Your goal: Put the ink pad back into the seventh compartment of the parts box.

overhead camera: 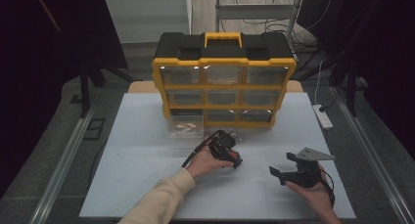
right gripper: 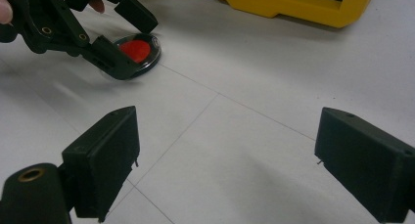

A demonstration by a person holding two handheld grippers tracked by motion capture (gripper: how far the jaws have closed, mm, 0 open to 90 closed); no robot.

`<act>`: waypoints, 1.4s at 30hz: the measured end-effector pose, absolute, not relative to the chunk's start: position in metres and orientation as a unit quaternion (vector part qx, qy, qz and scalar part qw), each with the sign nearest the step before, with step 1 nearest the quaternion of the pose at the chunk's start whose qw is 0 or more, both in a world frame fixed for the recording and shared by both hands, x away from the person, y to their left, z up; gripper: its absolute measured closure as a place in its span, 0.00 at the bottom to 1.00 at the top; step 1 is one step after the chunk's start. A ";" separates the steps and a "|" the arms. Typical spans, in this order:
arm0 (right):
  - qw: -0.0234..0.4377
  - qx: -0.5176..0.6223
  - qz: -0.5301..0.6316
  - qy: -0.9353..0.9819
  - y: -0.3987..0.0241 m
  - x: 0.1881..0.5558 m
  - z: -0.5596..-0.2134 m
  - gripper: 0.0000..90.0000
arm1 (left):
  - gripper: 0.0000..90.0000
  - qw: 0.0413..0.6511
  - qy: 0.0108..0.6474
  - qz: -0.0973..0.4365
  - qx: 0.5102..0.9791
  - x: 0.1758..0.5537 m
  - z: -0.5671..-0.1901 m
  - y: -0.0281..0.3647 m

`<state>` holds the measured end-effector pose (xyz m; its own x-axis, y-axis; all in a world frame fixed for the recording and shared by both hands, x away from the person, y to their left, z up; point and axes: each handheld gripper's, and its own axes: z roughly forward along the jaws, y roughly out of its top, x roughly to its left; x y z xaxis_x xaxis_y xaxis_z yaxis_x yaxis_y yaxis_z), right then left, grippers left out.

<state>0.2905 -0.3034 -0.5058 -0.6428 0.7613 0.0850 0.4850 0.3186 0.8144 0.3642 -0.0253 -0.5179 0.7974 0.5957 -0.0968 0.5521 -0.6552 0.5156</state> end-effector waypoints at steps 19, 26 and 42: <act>0.159 0.391 0.433 0.797 -0.303 0.290 -0.506 0.11 | 0.34 0.289 0.307 0.040 0.906 0.360 -0.508 -0.021; 0.159 0.391 0.433 0.797 -0.303 0.290 -0.506 0.11 | 0.34 0.301 0.301 0.043 0.904 0.356 -0.501 -0.016; 0.159 0.392 0.432 0.796 -0.303 0.290 -0.506 0.11 | 0.34 0.329 0.288 0.051 0.898 0.347 -0.486 -0.003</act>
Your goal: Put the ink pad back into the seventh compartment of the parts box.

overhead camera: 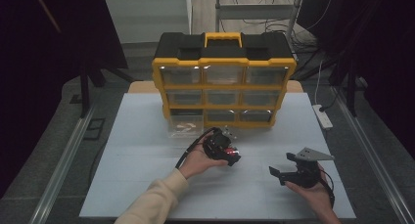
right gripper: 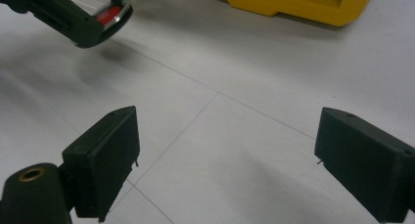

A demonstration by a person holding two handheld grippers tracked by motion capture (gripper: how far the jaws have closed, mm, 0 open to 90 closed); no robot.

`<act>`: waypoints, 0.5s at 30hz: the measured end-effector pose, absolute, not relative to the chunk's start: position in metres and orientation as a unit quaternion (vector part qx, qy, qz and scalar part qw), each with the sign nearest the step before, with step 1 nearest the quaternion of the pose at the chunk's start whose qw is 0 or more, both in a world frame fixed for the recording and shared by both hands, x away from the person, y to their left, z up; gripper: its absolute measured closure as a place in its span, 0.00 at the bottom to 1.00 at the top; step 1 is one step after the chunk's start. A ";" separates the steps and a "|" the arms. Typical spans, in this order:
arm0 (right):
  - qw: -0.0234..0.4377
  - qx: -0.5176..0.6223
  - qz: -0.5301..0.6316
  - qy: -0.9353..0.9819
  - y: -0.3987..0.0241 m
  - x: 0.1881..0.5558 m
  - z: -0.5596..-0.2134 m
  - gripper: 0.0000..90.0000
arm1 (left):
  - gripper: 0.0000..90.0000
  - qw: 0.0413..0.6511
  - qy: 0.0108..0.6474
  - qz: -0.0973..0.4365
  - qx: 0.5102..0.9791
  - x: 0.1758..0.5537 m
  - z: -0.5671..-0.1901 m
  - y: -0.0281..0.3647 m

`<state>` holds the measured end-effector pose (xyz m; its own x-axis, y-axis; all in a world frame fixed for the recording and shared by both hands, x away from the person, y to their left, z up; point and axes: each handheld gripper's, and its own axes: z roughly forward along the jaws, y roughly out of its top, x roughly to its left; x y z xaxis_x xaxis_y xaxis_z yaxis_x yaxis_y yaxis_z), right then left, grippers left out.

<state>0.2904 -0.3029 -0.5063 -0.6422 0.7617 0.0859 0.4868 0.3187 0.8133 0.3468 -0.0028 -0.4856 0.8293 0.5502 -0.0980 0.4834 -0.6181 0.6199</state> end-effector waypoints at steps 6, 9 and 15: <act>0.159 0.392 0.432 0.797 -0.303 0.290 -0.506 0.11 | 0.34 0.346 0.282 0.058 0.893 0.341 -0.477 0.007; 0.160 0.392 0.432 0.797 -0.302 0.290 -0.507 0.11 | 0.34 0.353 0.282 0.060 0.890 0.338 -0.474 0.011; 0.161 0.392 0.431 0.797 -0.303 0.290 -0.507 0.11 | 0.34 0.363 0.274 0.065 0.888 0.329 -0.467 0.017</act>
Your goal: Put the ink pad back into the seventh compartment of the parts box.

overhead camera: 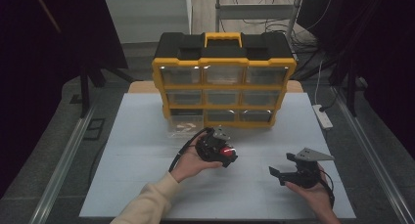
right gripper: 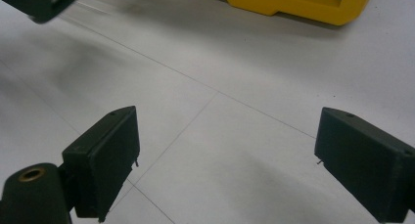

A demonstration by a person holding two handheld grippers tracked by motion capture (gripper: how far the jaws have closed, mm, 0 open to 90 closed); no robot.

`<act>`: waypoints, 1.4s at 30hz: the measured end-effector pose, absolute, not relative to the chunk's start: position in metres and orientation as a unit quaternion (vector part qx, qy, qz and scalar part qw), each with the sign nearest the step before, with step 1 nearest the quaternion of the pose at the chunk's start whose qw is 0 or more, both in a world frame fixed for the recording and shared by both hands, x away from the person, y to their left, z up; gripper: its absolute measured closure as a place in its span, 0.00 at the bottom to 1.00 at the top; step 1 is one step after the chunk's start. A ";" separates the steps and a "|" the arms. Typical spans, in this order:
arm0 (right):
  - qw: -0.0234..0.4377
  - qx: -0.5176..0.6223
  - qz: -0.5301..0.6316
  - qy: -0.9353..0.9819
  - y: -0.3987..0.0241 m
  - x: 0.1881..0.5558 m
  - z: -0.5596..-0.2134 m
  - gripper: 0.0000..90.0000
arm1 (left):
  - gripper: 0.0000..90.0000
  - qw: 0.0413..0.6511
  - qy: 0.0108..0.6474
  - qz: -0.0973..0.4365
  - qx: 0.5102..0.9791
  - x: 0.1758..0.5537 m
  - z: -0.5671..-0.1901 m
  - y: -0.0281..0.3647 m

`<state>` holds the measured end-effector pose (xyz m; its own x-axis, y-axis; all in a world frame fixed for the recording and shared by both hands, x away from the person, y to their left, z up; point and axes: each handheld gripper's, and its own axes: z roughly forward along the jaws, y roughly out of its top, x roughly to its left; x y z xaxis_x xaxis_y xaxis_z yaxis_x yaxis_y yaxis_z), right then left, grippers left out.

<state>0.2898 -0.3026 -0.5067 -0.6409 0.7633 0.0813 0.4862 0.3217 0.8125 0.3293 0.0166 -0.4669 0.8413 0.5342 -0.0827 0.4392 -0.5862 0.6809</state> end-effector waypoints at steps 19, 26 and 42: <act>0.166 0.394 0.426 0.798 -0.302 0.289 -0.507 0.11 | 0.34 0.406 0.277 0.086 0.867 0.319 -0.438 0.043; 0.167 0.393 0.426 0.797 -0.302 0.289 -0.507 0.11 | 0.34 0.413 0.281 0.092 0.861 0.320 -0.432 0.051; 0.169 0.396 0.426 0.796 -0.304 0.289 -0.506 0.11 | 0.34 0.436 0.294 0.113 0.843 0.321 -0.419 0.064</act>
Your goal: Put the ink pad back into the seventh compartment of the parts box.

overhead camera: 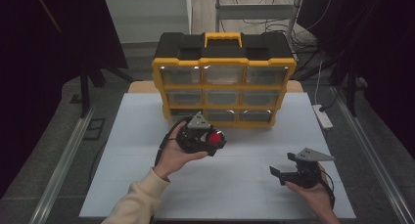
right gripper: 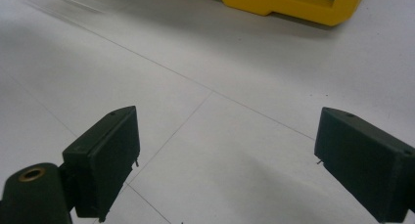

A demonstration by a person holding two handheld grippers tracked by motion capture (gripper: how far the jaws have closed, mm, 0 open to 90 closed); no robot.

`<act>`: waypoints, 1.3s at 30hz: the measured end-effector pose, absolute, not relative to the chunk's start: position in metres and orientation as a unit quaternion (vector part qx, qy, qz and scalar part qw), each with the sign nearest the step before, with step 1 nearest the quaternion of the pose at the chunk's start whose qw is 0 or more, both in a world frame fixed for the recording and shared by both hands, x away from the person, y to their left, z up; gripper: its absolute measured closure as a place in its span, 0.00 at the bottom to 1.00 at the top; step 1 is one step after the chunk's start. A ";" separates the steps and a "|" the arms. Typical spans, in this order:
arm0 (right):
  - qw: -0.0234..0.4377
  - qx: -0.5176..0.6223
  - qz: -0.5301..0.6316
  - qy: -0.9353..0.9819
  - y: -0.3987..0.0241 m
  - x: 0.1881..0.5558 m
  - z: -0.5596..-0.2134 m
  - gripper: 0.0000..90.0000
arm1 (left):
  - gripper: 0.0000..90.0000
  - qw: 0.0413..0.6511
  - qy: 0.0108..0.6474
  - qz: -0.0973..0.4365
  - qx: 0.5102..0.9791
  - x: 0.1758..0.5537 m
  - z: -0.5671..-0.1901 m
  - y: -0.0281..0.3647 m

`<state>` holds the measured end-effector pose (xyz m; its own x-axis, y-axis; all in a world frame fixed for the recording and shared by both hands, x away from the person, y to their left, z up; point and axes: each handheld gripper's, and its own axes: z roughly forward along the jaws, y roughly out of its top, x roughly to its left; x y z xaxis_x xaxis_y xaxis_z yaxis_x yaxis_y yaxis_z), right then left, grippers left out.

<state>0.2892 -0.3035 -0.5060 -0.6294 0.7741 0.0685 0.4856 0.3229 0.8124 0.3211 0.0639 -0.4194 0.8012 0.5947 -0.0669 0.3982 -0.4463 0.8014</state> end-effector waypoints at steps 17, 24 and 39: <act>0.169 0.394 0.423 0.798 -0.303 0.290 -0.507 0.11 | 0.34 0.449 0.322 0.122 0.824 0.330 -0.411 0.084; 0.167 0.394 0.425 0.798 -0.303 0.290 -0.507 0.11 | 0.34 0.456 0.330 0.128 0.816 0.332 -0.405 0.093; 0.166 0.394 0.425 0.798 -0.303 0.290 -0.507 0.11 | 0.34 0.457 0.344 0.137 0.809 0.336 -0.402 0.106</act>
<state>0.2898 -0.3027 -0.5070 -0.6349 0.7694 0.0702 0.4872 0.3282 0.8093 0.3364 0.1057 -0.4017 0.7259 0.6815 -0.0928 0.4307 -0.3452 0.8339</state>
